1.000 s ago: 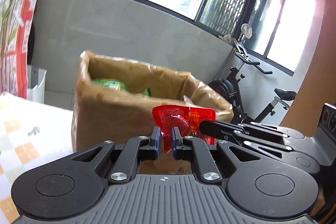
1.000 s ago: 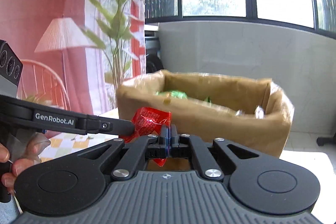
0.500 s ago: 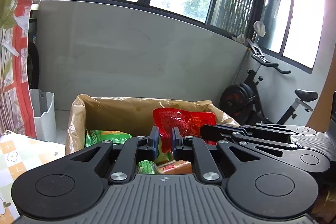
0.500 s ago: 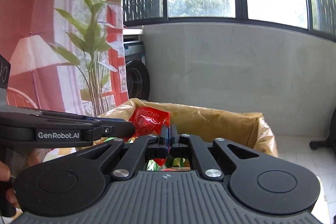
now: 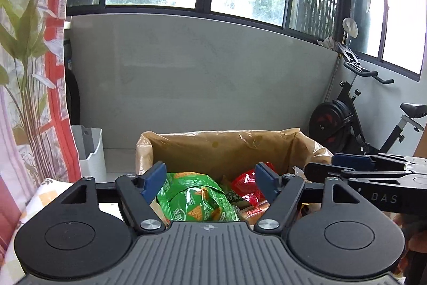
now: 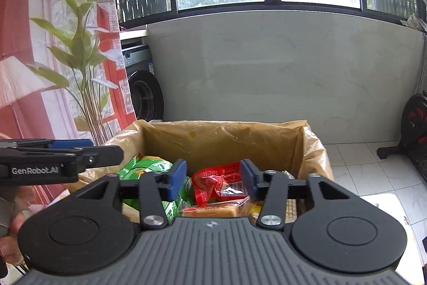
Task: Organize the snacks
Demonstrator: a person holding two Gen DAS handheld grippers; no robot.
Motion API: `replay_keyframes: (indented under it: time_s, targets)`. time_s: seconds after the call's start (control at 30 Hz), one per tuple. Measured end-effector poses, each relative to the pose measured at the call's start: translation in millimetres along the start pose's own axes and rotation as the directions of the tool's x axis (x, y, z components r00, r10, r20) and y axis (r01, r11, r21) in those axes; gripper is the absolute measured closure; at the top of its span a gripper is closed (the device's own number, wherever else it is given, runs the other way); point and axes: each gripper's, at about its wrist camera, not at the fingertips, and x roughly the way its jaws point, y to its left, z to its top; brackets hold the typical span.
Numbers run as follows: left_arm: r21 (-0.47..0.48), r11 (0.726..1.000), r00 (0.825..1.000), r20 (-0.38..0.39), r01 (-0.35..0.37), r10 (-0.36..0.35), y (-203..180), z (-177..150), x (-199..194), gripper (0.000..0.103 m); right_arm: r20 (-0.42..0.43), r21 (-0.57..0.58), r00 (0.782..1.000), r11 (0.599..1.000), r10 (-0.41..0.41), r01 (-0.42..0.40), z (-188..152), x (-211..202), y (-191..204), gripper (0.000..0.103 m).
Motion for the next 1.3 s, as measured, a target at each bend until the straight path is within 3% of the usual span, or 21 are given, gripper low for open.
replay_keyframes:
  time_s: [0.1,0.23,0.3,0.47,0.63,0.87,1.07,1.3]
  targets:
    - [0.051,0.997,0.998,0.025,-0.052,0.051,-8.4,9.0,-18.7,0.019,0.026,0.015,1.0,1.0,0.002,-0.002,2.8,-20.4,-0.3,0.015]
    - [0.095,0.992,0.993,0.086,-0.085,0.077,-21.7,19.1,-54.0,0.016,0.047,0.041,0.999,0.999,-0.01,0.009,8.1,-48.9,0.6,0.007]
    - [0.099,0.989,0.989,0.113,-0.109,0.098,-28.2,21.3,-71.9,0.008,0.056,0.052,0.998,0.998,-0.023,0.02,9.8,-62.8,1.7,0.006]
    - [0.116,0.972,0.97,0.154,-0.206,0.188,-45.9,23.8,-112.0,0.008,0.055,0.058,0.995,0.996,-0.078,0.075,13.8,-97.3,8.3,0.002]
    - [0.064,0.979,0.976,0.116,-0.191,0.183,-44.9,20.0,-144.3,0.008,0.075,0.086,0.994,0.993,-0.083,0.076,11.2,-129.7,14.6,0.0]
    - [0.029,0.972,0.97,0.072,-0.234,0.232,-39.8,4.5,-167.4,0.008,0.103,0.122,0.991,0.99,-0.088,0.075,0.6,-163.3,20.4,0.0]
    - [0.011,0.965,0.962,0.089,-0.26,0.258,-36.7,-1.4,-186.5,0.008,0.096,0.147,0.992,0.987,-0.084,0.07,-7.0,-178.2,21.4,0.0]
    - [0.022,0.97,0.966,0.1,-0.242,0.239,-39.9,-2.7,-192.8,0.008,0.098,0.141,0.991,0.987,-0.092,0.077,-8.4,-184.3,23.1,0.0]
